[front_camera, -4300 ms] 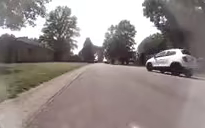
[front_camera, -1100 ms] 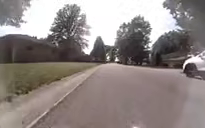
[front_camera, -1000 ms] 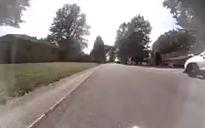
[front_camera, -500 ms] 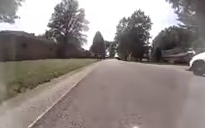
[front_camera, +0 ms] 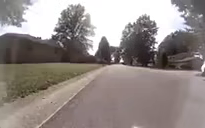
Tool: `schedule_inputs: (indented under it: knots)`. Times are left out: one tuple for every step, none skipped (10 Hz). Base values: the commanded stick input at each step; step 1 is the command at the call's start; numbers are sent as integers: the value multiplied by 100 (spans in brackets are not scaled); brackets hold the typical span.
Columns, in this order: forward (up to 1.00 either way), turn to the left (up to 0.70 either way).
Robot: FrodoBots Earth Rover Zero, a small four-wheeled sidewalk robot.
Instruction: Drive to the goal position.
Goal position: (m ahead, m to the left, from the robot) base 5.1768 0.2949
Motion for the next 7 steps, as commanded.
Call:
schedule_inputs:
  knots:
    - [100,0]
    - [100,0]
    - [100,0]
    - [100,0]
    - [100,0]
    - [100,0]
    - [100,0]
